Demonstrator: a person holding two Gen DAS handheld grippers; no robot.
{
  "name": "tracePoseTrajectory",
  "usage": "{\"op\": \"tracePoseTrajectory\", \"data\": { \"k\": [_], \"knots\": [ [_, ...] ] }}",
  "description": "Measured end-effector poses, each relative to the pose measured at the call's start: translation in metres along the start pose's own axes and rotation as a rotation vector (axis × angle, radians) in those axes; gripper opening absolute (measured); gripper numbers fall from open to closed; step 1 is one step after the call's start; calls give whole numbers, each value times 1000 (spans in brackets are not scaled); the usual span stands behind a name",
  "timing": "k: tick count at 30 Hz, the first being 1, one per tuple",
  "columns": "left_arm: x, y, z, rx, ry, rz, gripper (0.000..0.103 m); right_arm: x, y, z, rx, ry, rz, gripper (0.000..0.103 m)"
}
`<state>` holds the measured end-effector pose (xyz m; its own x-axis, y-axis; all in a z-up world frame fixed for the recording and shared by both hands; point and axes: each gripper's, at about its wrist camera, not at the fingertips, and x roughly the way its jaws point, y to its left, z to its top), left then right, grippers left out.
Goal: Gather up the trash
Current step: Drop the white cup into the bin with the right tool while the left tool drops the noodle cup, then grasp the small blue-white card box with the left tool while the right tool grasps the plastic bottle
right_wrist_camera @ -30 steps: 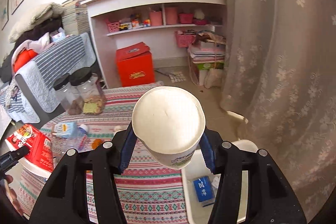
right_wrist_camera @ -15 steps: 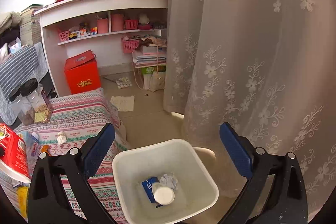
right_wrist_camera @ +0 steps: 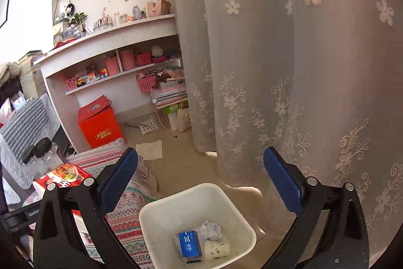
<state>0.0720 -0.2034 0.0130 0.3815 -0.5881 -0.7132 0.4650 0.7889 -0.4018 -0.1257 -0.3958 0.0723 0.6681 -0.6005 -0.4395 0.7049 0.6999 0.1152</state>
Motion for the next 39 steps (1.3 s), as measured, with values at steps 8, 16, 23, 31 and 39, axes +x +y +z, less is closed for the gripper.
{"op": "tracePoseTrajectory", "data": {
  "k": [8,16,23,31,39],
  "knots": [
    [40,-49,0,92,100,-57,57,-13,-21,8,76,-49,-11,96],
    [68,-66,-6,94,197,-96,67,-12,-27,9,121,-38,-3,96],
    [47,-30,-14,54,173,-21,68,-8,-6,6,91,8,52,96],
    [-5,79,-9,-46,137,251,68,2,62,-15,-84,142,188,96],
    [-42,237,-30,-289,281,568,68,5,116,-33,-208,214,274,96]
  ]
}}
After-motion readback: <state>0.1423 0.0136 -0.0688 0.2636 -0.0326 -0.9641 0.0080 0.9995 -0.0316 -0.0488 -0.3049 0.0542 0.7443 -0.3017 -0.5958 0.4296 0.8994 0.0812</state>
